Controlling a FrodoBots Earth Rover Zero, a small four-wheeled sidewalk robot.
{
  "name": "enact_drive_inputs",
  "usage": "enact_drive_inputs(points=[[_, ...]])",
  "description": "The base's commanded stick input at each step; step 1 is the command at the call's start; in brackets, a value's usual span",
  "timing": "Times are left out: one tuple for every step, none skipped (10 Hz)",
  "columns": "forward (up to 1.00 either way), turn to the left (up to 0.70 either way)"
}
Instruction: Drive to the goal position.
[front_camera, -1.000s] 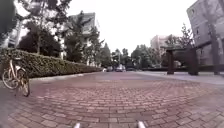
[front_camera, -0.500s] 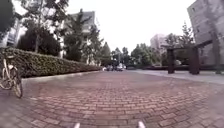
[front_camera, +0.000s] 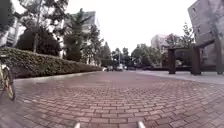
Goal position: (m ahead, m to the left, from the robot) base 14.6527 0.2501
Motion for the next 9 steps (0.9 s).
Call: enact_drive_inputs(points=[[0.7, 0.0], [0.7, 0.0], [0.7, 0.0], [0.7, 0.0], [0.7, 0.0], [0.7, 0.0], [0.7, 0.0], [0.7, 0.0], [0.7, 0.0]])
